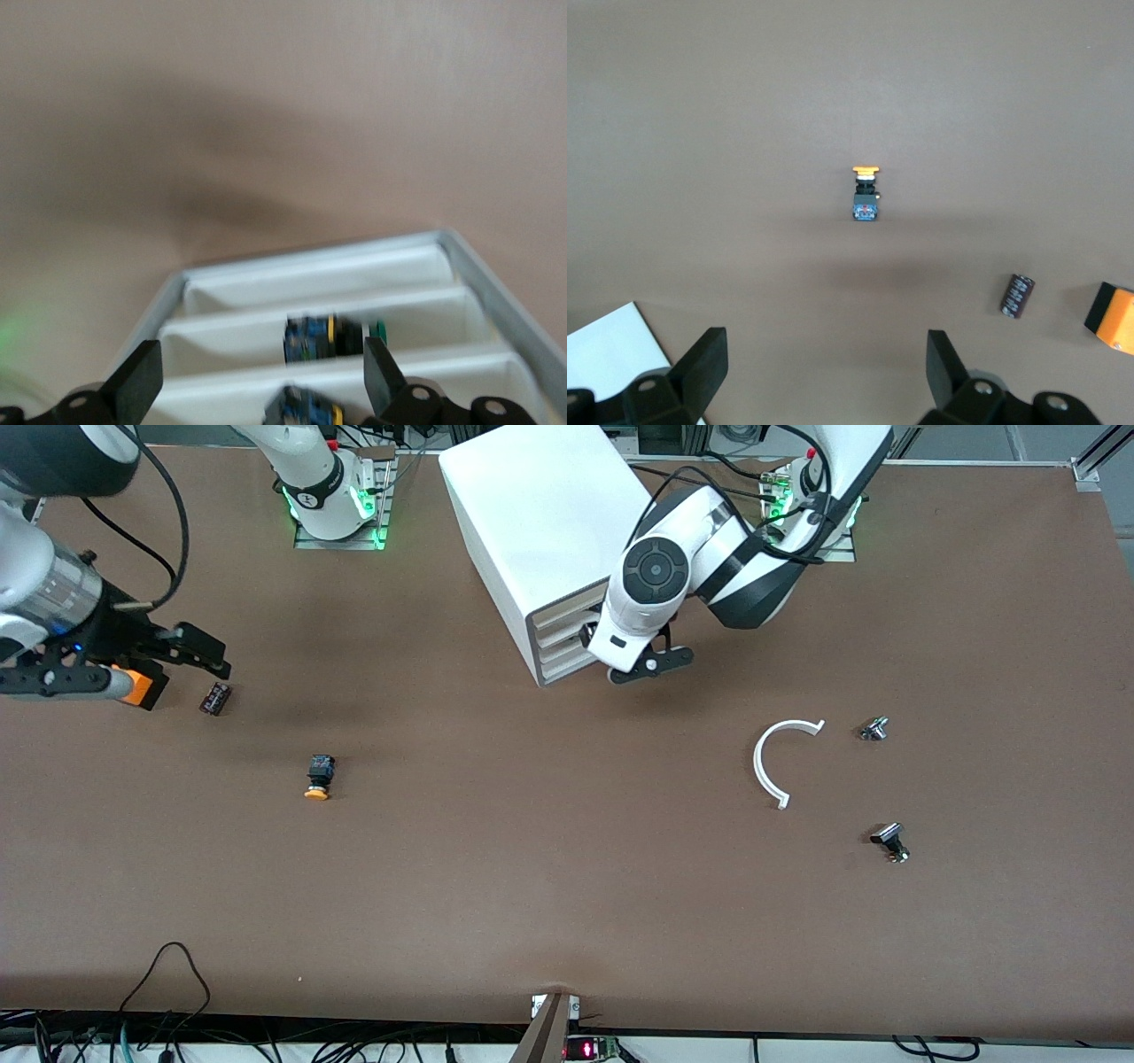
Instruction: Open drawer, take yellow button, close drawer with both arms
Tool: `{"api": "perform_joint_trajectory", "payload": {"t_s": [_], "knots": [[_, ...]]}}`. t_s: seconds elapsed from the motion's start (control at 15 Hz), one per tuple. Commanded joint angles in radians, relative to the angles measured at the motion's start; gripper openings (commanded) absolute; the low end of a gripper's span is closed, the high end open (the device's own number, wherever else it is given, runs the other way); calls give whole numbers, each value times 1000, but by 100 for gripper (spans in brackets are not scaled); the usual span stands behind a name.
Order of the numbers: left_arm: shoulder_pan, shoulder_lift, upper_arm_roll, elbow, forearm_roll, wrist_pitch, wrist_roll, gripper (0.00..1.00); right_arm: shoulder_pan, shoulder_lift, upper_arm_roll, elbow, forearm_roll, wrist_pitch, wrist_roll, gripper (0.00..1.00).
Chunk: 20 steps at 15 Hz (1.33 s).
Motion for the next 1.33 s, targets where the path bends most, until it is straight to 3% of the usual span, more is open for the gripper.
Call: {"api": "perform_joint_trajectory", "payload": {"t_s": [0.0, 0.47, 0.87, 1.07, 1.27], "knots": [[63, -3, -8, 80, 100, -62, 20, 100, -38, -64, 38, 0, -14, -55, 10, 99], [238, -11, -7, 251, 148, -223, 377, 100, -43, -111, 38, 4, -47, -102, 87, 99], [393, -95, 7, 268, 143, -234, 722, 100, -40, -111, 61, 60, -41, -176, 134, 99], [352, -193, 166, 229, 128, -234, 918, 100, -40, -110, 61, 67, -42, -176, 96, 99], [238, -308, 403, 138, 76, -226, 1084, 100, -40, -107, 59, 75, -42, -178, 94, 99]]}}
